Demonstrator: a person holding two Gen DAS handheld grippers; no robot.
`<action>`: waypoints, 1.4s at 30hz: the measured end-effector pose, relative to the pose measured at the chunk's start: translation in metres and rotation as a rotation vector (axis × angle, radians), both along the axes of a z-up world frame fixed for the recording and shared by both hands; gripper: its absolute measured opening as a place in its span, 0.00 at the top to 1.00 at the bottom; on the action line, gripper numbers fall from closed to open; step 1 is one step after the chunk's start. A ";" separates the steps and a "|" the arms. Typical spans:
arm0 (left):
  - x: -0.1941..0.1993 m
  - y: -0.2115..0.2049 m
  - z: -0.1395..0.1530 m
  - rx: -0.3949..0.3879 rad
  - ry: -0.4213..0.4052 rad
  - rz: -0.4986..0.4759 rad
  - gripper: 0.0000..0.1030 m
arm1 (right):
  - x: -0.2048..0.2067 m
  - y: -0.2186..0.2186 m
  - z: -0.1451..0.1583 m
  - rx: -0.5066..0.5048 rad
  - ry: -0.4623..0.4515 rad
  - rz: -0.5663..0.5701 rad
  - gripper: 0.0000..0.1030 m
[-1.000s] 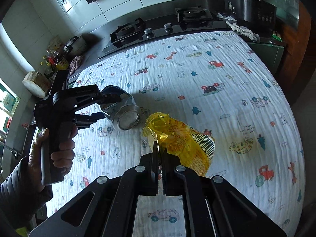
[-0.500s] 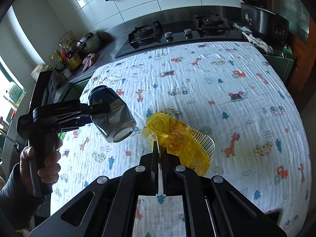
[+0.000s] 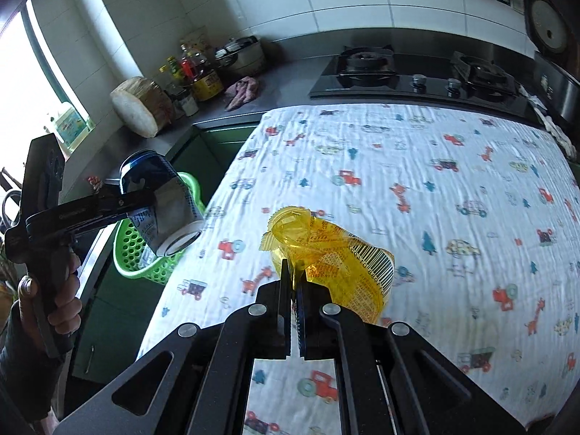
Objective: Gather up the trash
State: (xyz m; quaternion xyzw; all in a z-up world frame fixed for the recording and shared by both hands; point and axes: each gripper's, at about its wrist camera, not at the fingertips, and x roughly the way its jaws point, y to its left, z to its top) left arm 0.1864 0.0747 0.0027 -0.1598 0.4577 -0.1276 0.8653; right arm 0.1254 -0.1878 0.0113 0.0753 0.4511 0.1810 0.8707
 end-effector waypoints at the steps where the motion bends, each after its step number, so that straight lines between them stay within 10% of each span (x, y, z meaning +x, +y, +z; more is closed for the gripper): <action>1: -0.001 0.016 0.002 0.021 -0.007 0.025 0.53 | 0.004 0.014 0.001 0.001 -0.004 0.022 0.97; 18: 0.018 0.200 -0.033 0.254 0.067 0.297 0.54 | 0.073 0.221 -0.031 0.049 0.054 0.228 0.94; 26: 0.031 0.214 -0.054 0.348 0.110 0.272 0.52 | 0.092 0.266 -0.056 0.156 0.117 0.212 0.87; 33: 0.029 0.221 -0.063 0.322 0.125 0.280 0.39 | 0.097 0.278 -0.066 0.232 0.135 0.197 0.60; 42: 0.016 0.222 -0.054 0.279 0.110 0.291 0.36 | 0.094 0.274 -0.065 0.332 0.174 0.227 0.50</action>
